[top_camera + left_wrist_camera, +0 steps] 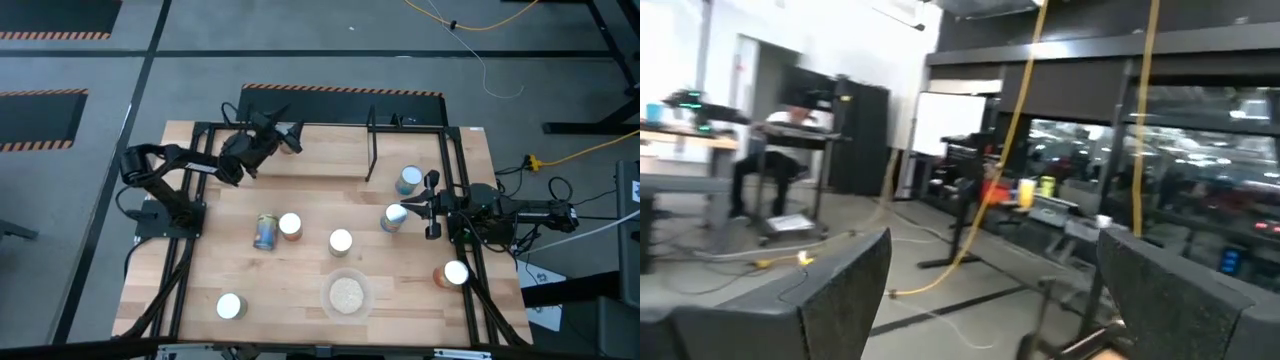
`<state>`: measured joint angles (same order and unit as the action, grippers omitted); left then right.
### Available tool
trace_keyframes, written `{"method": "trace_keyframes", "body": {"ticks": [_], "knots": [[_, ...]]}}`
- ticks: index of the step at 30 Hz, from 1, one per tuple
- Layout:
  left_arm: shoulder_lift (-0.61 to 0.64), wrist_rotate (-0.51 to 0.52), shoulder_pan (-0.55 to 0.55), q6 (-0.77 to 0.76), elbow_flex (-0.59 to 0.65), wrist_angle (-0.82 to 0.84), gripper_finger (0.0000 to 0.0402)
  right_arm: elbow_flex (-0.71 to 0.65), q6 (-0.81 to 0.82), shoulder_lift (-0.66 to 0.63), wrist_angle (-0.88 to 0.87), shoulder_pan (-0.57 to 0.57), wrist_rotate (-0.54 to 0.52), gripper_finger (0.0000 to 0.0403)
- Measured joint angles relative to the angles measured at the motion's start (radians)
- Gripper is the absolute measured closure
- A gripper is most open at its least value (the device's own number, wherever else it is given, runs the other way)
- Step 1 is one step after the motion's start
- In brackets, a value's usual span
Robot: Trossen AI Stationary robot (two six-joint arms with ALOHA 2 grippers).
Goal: Pick and place cans onto a shelf
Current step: Put the canned green bean on the shelf
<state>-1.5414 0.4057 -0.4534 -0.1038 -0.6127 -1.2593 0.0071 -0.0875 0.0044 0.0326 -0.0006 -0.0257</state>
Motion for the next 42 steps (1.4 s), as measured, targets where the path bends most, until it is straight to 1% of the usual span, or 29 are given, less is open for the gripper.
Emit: {"method": "trace_keyframes", "body": {"ticks": [3, 8, 12, 14, 18, 21, 24, 29, 34, 42], "knots": [[0.036, -0.048, 0.000, 0.000, -0.075, 0.154, 0.0057, 0.000, 0.000, 0.000, 0.000, 0.000, 0.000, 0.0358], [0.052, -0.107, 0.000, -0.001, -0.285, 0.573, 0.0054, 0.000, 0.000, 0.000, 0.000, 0.000, 0.000, 0.0358], [0.050, -0.110, -0.012, 0.001, -0.476, 0.942, 0.0054, 0.000, 0.000, 0.000, 0.000, 0.000, 0.000, 0.0358], [0.046, -0.110, -0.020, 0.002, -0.556, 1.100, 0.0057, 0.000, 0.000, 0.000, 0.000, 0.000, 0.000, 0.0358], [0.043, -0.105, -0.048, 0.040, -0.676, 1.338, 0.0056, 0.000, 0.000, 0.000, 0.000, 0.000, 0.000, 0.0358], [0.044, -0.102, -0.074, 0.071, -0.737, 1.455, 0.0054, 0.000, 0.000, 0.000, 0.000, 0.000, 0.000, 0.0358], [0.044, -0.106, -0.100, 0.096, -0.767, 1.531, 0.0054, 0.000, 0.000, 0.000, 0.000, 0.000, 0.000, 0.0358], [0.044, -0.140, -0.136, 0.115, -0.770, 1.631, 0.0057, 0.000, 0.000, 0.000, 0.000, 0.000, 0.000, 0.0358], [0.044, -0.143, -0.175, 0.115, -0.770, 1.762, 0.0054, 0.000, -0.002, 0.000, 0.000, 0.000, 0.000, 0.0358], [0.044, -0.149, -0.241, 0.109, -0.766, 1.877, 0.0060, 0.000, -0.003, 0.000, 0.000, 0.000, 0.000, 0.0358]]}}
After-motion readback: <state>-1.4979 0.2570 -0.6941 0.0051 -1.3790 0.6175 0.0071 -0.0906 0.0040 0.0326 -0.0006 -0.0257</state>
